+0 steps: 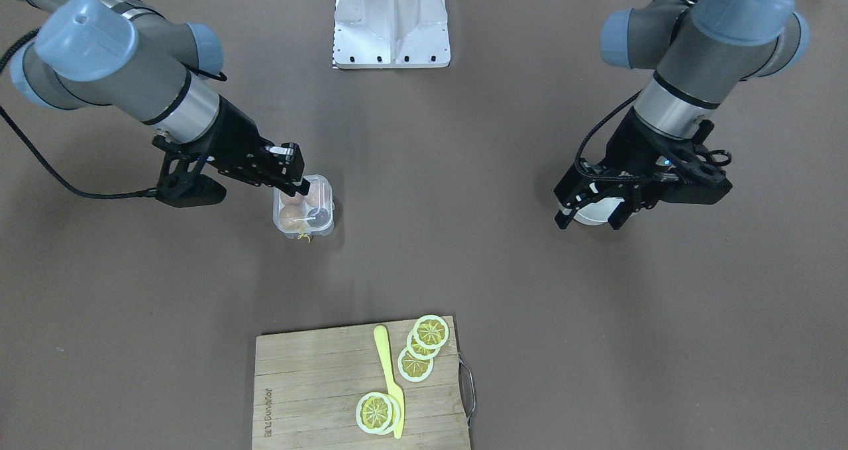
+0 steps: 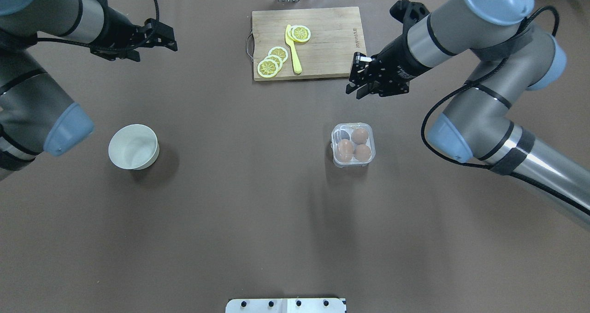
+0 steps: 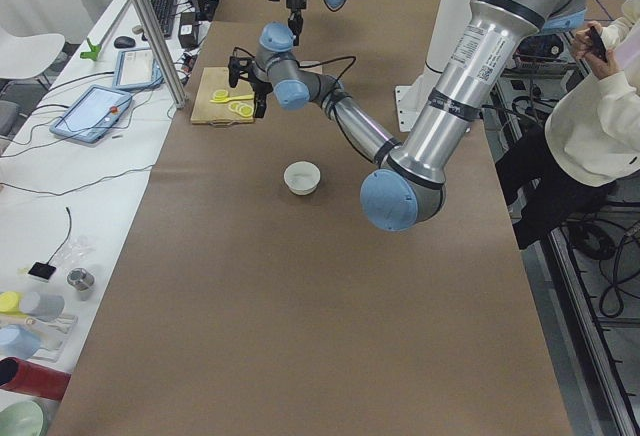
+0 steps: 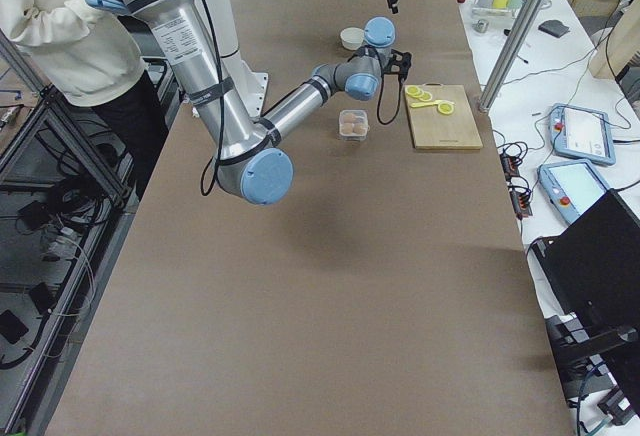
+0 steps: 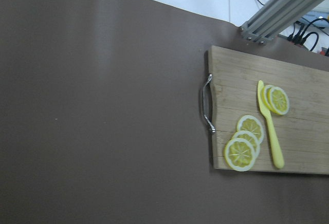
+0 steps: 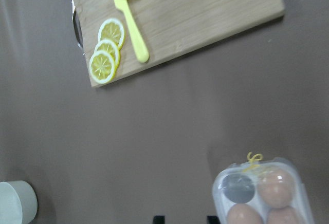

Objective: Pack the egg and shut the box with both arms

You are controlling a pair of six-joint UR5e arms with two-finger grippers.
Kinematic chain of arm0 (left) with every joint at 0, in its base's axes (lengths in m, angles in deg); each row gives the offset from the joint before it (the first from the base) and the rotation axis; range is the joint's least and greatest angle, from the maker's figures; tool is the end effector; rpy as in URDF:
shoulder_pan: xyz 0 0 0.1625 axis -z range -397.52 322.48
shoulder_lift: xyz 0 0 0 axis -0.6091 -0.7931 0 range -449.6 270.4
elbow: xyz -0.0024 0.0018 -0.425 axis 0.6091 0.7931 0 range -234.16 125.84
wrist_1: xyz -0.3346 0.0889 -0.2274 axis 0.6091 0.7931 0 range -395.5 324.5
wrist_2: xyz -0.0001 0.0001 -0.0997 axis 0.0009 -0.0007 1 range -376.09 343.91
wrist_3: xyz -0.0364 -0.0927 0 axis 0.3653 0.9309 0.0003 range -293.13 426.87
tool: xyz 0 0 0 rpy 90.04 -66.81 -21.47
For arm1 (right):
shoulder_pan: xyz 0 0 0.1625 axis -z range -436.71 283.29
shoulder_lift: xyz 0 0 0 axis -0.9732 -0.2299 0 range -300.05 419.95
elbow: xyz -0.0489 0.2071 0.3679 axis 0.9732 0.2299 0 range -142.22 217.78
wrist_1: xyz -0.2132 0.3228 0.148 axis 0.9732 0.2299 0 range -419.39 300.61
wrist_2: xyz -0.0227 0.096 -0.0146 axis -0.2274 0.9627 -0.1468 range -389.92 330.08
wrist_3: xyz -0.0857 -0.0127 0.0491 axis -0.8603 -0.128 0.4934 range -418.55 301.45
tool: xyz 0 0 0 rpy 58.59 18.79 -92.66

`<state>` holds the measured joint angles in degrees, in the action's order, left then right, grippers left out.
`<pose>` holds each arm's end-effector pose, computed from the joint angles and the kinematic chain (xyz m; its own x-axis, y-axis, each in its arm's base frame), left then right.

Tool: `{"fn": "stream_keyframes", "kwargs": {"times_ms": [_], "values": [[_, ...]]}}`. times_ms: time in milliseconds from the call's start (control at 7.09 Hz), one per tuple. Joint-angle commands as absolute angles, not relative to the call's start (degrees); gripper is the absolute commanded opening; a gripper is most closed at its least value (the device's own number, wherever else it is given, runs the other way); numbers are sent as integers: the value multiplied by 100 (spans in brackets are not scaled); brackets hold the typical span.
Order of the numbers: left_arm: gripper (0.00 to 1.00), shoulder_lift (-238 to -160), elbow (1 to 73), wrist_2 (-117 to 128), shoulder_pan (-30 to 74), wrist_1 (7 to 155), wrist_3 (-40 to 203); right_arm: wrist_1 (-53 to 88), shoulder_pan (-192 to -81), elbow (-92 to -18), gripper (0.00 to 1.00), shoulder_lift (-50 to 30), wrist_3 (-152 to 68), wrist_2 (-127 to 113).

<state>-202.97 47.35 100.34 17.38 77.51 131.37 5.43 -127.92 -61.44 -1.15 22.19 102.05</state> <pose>0.2830 -0.5575 0.2913 0.4979 -0.0380 -0.8664 0.3338 0.9304 0.1511 -0.3395 -0.5289 0.2367 0.3109 0.1958 0.9300 -0.1573 0.9757 -0.1528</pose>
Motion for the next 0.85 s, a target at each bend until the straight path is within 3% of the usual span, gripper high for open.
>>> {"fn": "stream_keyframes", "kwargs": {"times_ms": [0, 564, 706], "values": [[98, -19448, 4964, 10062, 2247, 7753, 11677, 1527, -13582, -6775, 100, -725, 1009, 10262], [98, -18542, 4814, 11063, 3742, 7282, 8866, 4005, -14954, -6989, 100, -1825, -4183, 10236], [98, -18418, 4806, 11064, 3936, 6913, 8457, 4210, -15192, -6980, 100, -2010, -4560, 10253]]}}
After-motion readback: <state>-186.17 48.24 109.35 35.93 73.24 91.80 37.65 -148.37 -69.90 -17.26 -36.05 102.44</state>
